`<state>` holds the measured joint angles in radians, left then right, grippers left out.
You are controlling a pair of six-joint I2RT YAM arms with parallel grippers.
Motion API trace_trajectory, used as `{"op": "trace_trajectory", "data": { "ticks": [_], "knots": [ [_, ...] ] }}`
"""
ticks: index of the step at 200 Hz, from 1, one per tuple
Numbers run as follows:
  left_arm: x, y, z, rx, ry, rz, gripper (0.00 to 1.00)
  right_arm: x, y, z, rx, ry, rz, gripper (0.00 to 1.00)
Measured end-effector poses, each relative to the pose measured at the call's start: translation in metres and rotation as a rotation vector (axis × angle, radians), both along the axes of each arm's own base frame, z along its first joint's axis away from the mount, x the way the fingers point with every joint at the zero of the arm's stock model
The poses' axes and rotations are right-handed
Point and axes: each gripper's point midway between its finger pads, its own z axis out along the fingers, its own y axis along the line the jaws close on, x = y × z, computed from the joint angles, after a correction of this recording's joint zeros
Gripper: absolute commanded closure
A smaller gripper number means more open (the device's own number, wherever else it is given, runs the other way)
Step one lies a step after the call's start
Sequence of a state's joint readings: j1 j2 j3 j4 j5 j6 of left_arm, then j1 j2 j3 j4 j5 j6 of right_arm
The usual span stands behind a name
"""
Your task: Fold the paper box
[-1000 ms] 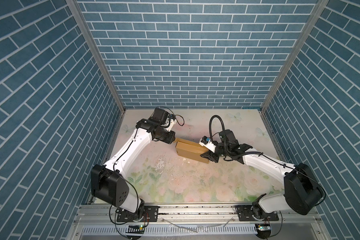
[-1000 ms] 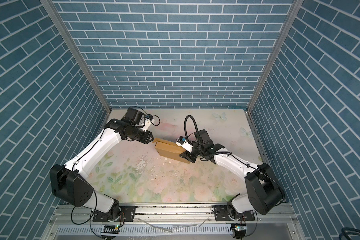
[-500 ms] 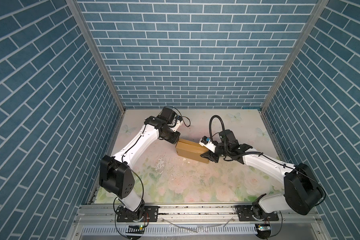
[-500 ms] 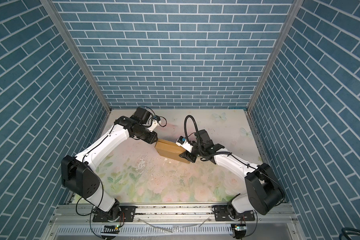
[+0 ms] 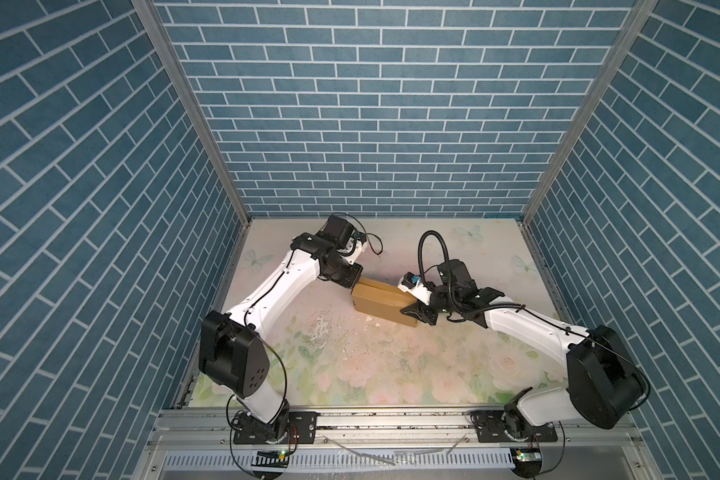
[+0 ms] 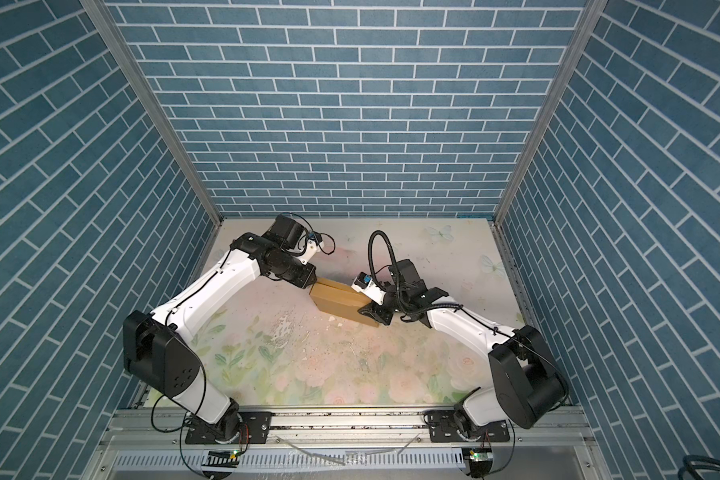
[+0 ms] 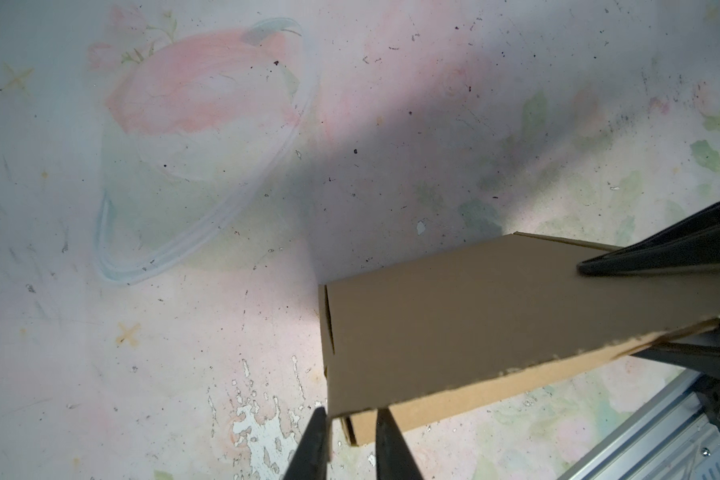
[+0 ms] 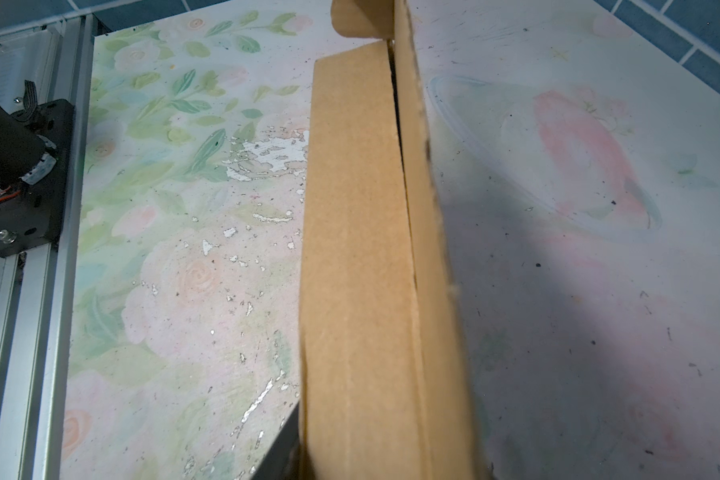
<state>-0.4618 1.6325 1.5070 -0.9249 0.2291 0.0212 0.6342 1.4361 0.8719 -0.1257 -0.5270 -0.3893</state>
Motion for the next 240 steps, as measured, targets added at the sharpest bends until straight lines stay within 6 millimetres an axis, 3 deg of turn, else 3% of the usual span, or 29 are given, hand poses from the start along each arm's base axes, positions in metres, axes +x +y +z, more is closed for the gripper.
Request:
{"op": "trace_trajectory", "data": {
  "ticks": [79,240],
  "knots": [
    [0.0,0.001,0.0,-0.002,0.008,0.029,0.87,0.0,0.0,0.0,-0.002,0.001,-0.001,0.64],
    [-0.005,0.005,-0.011,-0.023,-0.035,0.071,0.93,0.001,0.0,-0.003,-0.005,0.012,-0.008,0.64]
  ]
}}
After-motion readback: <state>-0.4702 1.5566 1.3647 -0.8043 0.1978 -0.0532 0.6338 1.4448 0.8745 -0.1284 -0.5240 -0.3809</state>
